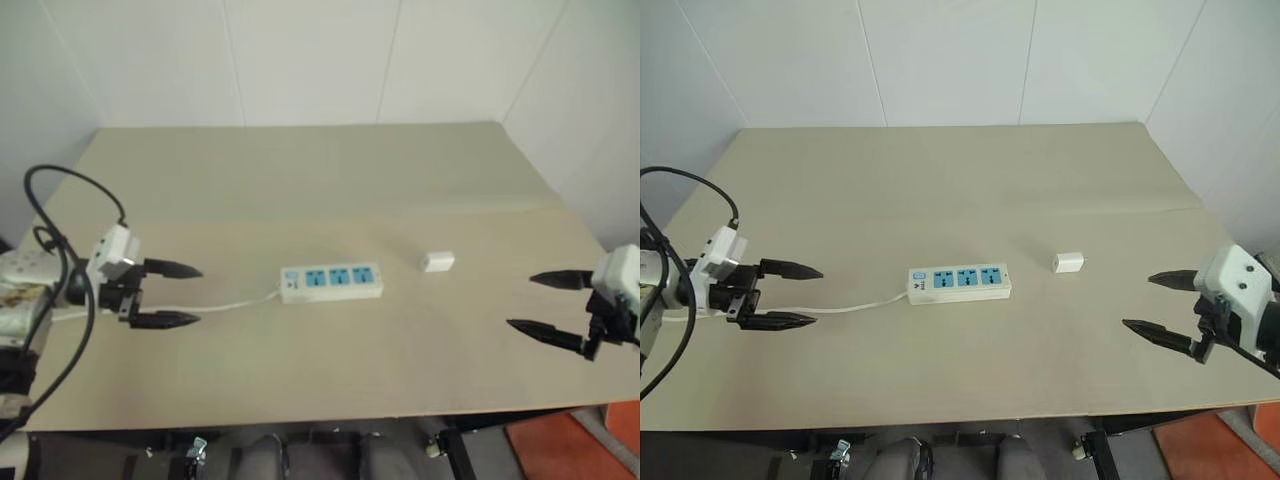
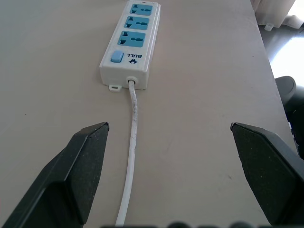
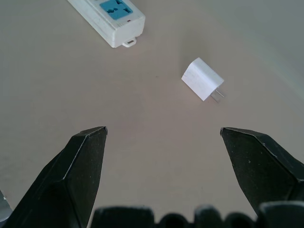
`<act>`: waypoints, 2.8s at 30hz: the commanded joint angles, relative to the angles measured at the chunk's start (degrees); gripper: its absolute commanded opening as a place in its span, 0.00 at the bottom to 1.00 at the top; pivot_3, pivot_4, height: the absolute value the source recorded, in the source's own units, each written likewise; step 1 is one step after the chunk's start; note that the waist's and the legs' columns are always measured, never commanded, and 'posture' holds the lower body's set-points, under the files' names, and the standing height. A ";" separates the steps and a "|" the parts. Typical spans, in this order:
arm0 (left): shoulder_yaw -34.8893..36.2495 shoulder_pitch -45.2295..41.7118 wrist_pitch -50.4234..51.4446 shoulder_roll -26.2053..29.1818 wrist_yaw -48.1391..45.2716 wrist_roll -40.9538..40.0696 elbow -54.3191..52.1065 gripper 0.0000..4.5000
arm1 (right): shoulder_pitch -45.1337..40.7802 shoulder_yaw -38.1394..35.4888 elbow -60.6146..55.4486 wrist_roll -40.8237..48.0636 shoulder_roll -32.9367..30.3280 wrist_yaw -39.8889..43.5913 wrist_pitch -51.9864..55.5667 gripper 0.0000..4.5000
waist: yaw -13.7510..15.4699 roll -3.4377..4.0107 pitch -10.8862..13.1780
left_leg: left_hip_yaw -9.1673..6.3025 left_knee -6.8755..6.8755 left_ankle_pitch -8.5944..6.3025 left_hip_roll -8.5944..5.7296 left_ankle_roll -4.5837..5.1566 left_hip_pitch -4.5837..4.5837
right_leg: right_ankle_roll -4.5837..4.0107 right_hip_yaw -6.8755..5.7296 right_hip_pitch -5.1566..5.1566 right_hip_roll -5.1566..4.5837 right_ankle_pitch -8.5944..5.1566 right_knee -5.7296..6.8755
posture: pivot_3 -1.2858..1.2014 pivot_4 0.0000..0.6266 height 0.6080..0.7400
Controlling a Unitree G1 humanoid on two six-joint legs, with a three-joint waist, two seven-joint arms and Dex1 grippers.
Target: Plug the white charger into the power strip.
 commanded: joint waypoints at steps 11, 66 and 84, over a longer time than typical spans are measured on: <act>1.08 -8.13 -5.45 -5.11 -0.17 3.74 7.09 0.99 | 2.85 -3.64 -4.22 -1.97 4.58 -3.93 -7.17 1.00 | 0.20 -0.04 0.02 | 0.00 0.16 0.01 -0.03 -0.01 0.10 | 0.00 0.01 0.11 0.00 0.00 0.19 | 0.52 0.24 1.00; -12.87 0.41 33.55 -25.17 32.21 21.81 -26.91 0.15 | -1.84 26.02 -22.86 -13.54 13.30 -29.67 7.48 1.00 | 0.97 -0.22 0.11 | -0.28 0.31 0.00 -0.09 -0.02 0.69 | 0.02 -0.04 0.87 -0.01 -0.01 0.17 | 0.52 0.24 1.00; -0.72 -6.55 -6.17 -31.52 15.26 9.29 2.67 0.99 | -0.72 25.32 -21.26 -16.57 14.38 -30.62 6.12 1.00 | 1.00 -0.22 0.11 | -0.14 0.30 0.00 -0.11 -0.02 0.66 | -0.01 -0.07 0.88 -0.03 -0.01 0.07 | 0.52 0.24 1.00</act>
